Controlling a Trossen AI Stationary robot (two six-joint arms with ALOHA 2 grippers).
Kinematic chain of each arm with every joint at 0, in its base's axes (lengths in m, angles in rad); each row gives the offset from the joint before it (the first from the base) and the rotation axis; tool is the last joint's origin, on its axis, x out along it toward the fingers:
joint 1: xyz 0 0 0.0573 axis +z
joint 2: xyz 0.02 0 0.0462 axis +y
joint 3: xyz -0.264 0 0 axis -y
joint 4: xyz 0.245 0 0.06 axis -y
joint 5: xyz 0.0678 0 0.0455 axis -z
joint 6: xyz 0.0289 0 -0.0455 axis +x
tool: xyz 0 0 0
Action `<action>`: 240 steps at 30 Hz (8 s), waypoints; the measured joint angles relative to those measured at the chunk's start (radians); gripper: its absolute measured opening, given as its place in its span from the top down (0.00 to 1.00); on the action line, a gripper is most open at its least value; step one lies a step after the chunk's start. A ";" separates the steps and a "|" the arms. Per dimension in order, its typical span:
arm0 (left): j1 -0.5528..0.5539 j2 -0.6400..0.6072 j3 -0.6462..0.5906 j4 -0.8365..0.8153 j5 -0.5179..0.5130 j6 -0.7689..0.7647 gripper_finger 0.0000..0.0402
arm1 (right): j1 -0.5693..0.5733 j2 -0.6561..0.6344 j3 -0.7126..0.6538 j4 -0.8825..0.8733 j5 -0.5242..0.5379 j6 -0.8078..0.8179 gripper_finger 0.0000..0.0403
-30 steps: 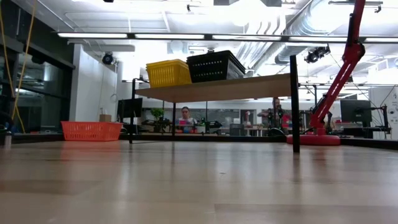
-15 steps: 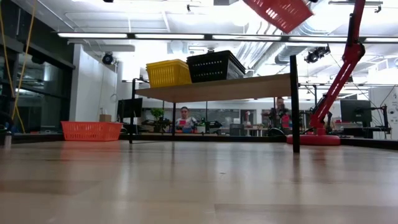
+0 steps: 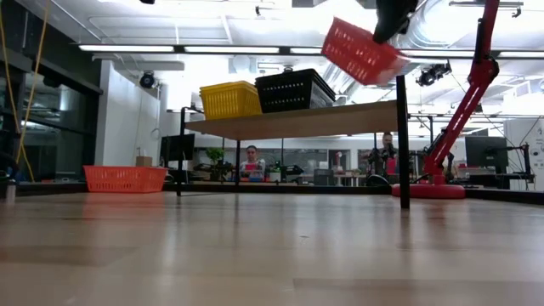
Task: Stack baskets on shelf by color
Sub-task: Put the bottom right orange bin on the shelf, then stack the bottom orange bin on top of the orange bin on the shelf
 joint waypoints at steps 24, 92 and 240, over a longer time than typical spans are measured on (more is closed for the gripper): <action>0.000 0.000 0.000 0.000 0.000 0.000 1.00 | -0.097 0.103 0.000 -0.064 -0.004 -0.062 1.00; 0.000 -0.038 0.000 -0.042 0.007 0.000 1.00 | 0.508 -0.473 -0.725 1.080 0.135 0.198 0.72; -0.337 0.556 -0.001 -0.373 -0.560 -1.345 1.00 | 0.620 0.148 -0.151 0.493 0.272 0.664 0.53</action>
